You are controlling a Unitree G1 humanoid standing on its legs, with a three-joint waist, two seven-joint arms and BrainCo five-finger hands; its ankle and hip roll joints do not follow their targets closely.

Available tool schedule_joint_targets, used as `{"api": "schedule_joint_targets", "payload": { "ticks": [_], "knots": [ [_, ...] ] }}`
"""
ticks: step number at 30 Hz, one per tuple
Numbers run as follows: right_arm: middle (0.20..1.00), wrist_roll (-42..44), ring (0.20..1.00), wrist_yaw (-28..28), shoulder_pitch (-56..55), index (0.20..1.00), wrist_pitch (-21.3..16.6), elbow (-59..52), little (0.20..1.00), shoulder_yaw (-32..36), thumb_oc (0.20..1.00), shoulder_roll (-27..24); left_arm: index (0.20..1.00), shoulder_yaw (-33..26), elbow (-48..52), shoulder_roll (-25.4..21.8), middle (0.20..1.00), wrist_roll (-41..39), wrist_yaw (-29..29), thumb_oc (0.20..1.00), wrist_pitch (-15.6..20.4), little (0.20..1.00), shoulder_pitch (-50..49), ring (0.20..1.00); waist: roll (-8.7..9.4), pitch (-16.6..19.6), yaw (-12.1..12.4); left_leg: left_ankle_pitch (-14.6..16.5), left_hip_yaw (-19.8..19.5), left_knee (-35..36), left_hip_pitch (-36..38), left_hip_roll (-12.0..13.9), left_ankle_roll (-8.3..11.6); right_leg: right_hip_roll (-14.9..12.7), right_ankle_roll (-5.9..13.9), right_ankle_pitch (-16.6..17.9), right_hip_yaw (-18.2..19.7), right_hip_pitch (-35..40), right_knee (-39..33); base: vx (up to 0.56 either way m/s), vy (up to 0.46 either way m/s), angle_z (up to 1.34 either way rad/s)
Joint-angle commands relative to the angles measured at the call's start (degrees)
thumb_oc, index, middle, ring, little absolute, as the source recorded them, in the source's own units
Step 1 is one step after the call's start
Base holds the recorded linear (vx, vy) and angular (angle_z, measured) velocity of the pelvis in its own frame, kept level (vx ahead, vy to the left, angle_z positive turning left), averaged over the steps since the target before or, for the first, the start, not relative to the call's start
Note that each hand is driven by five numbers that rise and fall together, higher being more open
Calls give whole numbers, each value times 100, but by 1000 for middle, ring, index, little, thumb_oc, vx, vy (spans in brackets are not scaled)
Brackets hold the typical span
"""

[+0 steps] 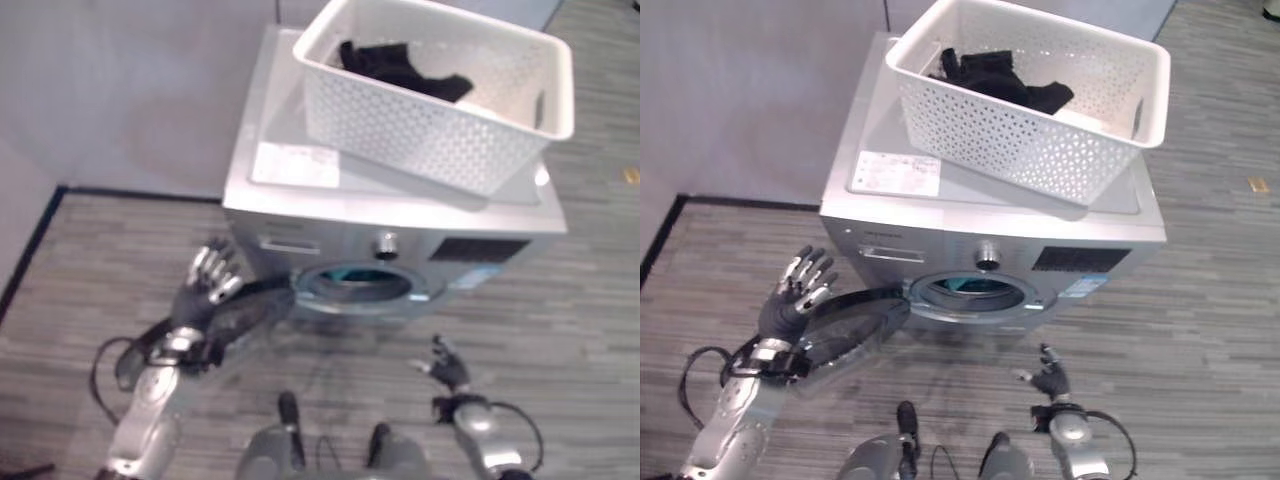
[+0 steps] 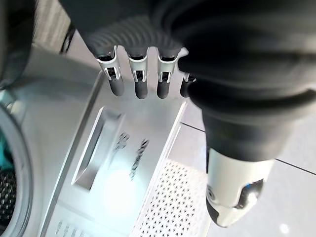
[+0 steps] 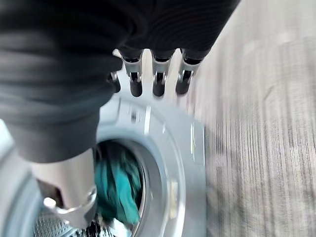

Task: Grab the laundry basket,head to the washer,open it,put in the laundry and shut it.

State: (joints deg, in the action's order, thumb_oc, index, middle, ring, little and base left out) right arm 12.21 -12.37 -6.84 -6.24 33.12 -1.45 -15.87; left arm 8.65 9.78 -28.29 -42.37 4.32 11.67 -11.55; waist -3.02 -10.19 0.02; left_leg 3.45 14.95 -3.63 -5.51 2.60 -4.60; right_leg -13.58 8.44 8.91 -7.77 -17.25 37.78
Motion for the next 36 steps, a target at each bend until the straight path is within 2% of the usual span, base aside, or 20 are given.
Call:
{"api": "schedule_joint_targets", "payload": {
  "ticks": [1,2,3,4,7,11,12,13,14,16,18,20,21,23,26,29,30,32,34,36],
  "knots": [
    [1000,230,1000,-354,-112,1000,-145,-215,1000,332,1000,-126,1000,-364,296,-171,1000,415,-157,1000,83,1000,-68,1000,48,151,-56,128,-279,286,452,-252,-204,20,135,-577,-496,274,-259,104,-11,-9],
    [1000,229,1000,-355,-116,1000,-143,-219,1000,334,1000,-126,1000,-363,296,-171,1000,415,-159,1000,82,1000,-69,1000,41,145,-63,127,-288,290,464,-246,-202,25,134,-573,-509,295,-273,162,-62,8],
    [1000,274,1000,-579,-112,1000,-191,-190,1000,712,1000,-144,1000,-402,188,-117,1000,478,-177,1000,38,1000,-114,1000,72,186,-116,186,-369,340,633,-286,-147,9,136,-629,-532,284,-958,115,-42,18],
    [1000,273,1000,-580,-115,1000,-191,-191,1000,717,1000,-144,1000,-395,187,-115,1000,479,-176,1000,38,1000,-110,1000,57,175,-123,185,-383,345,649,-273,-143,22,134,-620,-555,321,-991,171,-80,21],
    [1000,523,1000,-1176,-219,1000,-338,-174,1000,1594,1000,-87,1000,-458,-74,73,1000,657,-227,1000,-21,1000,-144,1000,101,242,-310,228,-727,514,950,-345,-32,192,264,-346,-82,232,-2413,204,-124,38],
    [1000,815,1000,-1667,-341,1000,-477,2,1000,2374,1000,-138,1000,-506,-179,144,1000,824,-255,1000,-90,1000,-164,1000,122,323,-419,244,-943,697,1168,-368,17,172,389,37,158,365,-2988,126,-75,72],
    [1000,873,1000,-1882,-360,1000,-519,23,1000,2714,1000,-227,1000,-558,-253,140,1000,897,-272,1000,-145,1000,-164,1000,185,419,-425,276,-965,729,1181,-419,35,165,391,-36,168,525,-3211,82,-42,99],
    [1000,789,1000,-2074,-454,1000,-518,-141,1000,2934,1000,-247,1000,-575,-294,164,1000,970,-304,1000,-158,1000,-235,1000,252,484,-431,298,-1021,765,1240,-463,44,122,427,164,161,718,-3377,125,-70,93],
    [1000,703,1000,-2219,-519,1000,-576,-306,1000,3179,1000,-325,1000,-664,-338,182,1000,1042,-300,1000,-192,1000,-304,1000,285,544,-431,316,-1029,779,1269,-466,49,113,440,164,163,795,-3455,198,-119,74],
    [1000,475,1000,-2513,-653,1000,-567,-630,1000,3566,1000,-454,1000,-800,-455,261,1000,1174,-314,1000,-268,1000,-502,1000,335,688,-419,327,-1056,845,1358,-460,73,134,477,288,146,978,-3640,144,-99,12],
    [1000,-682,1000,-2958,-809,1000,-382,-1807,1000,3976,1000,-735,1000,-982,-556,397,1000,1319,-306,1000,-291,1000,-734,1000,356,759,-357,322,-1082,848,1385,-396,122,159,461,216,71,1080,-3672,57,-87,-16],
    [1000,-1455,1000,-3131,-726,1000,-311,-2783,1000,4292,1000,-867,1000,-1052,-612,465,1000,1398,-284,1000,-274,1000,-841,1000,372,793,-315,288,-1109,833,1364,-330,158,195,420,119,-17,1125,-3665,20,-68,0],
    [1000,-1486,1000,-3127,-730,1000,-273,-2841,1000,4305,1000,-834,1000,-1050,-610,468,1000,1402,-284,1000,-275,1000,-835,1000,365,803,-316,295,-1129,850,1370,-327,159,198,427,103,-13,1131,-3674,24,-68,14],
    [1000,-2251,1000,-3283,-327,1000,-200,-4057,1000,4621,1000,-916,1000,-1048,-624,501,1000,1427,-258,1000,-315,1000,-883,1000,385,897,-256,280,-1167,854,1327,-235,209,233,395,-34,-126,1213,-3775,39,-69,23],
    [1000,-2843,1000,-3024,32,1000,-83,-5061,1000,4604,1000,-1007,1000,-1063,-606,541,1000,1444,-288,1000,-351,1000,-922,1000,409,960,-203,269,-1194,855,1307,-169,248,282,354,-124,-210,1284,-3868,12,-43,14],
    [1000,-3455,1000,-2419,187,1000,59,-5894,1000,4463,1000,-1410,1000,-1089,-530,543,1000,1494,-396,1000,-358,1000,-922,1000,499,1004,-135,248,-1164,858,1278,-82,303,325,308,-234,-308,1366,-3974,-20,-38,13],
    [1000,-3375,1000,-1888,25,1000,14,-6118,1000,4401,1000,-1600,1000,-1084,-533,546,1000,1581,-515,1000,-388,1000,-906,1000,559,1011,-131,229,-1152,862,1250,-54,334,341,289,-258,-347,1392,-3993,-23,-25,13],
    [1000,-3224,1000,-1687,-80,1000,22,-6093,1000,4352,1000,-1744,1000,-1079,-533,520,1000,1606,-562,1000,-395,1000,-863,1000,613,1004,-135,218,-1138,861,1233,-41,344,350,280,-263,-363,1398,-3995,-29,-16,10],
    [1000,-2721,1000,-956,-536,1000,54,-5780,1000,4359,1000,-2358,1000,-1049,-538,446,1000,1689,-762,1000,-439,1000,-817,1000,707,993,-153,192,-1104,863,1206,-20,378,359,259,-267,-367,1404,-4004,-37,-8,6],
    [1000,-2543,1000,-714,-765,1000,68,-5632,1000,4399,1000,-2615,1000,-1034,-528,422,1000,1682,-822,1000,-460,1000,-827,1000,737,988,-161,191,-1087,863,1200,-9,393,360,254,-269,-376,1400,-4006,-19,0,7]
  ]
}}
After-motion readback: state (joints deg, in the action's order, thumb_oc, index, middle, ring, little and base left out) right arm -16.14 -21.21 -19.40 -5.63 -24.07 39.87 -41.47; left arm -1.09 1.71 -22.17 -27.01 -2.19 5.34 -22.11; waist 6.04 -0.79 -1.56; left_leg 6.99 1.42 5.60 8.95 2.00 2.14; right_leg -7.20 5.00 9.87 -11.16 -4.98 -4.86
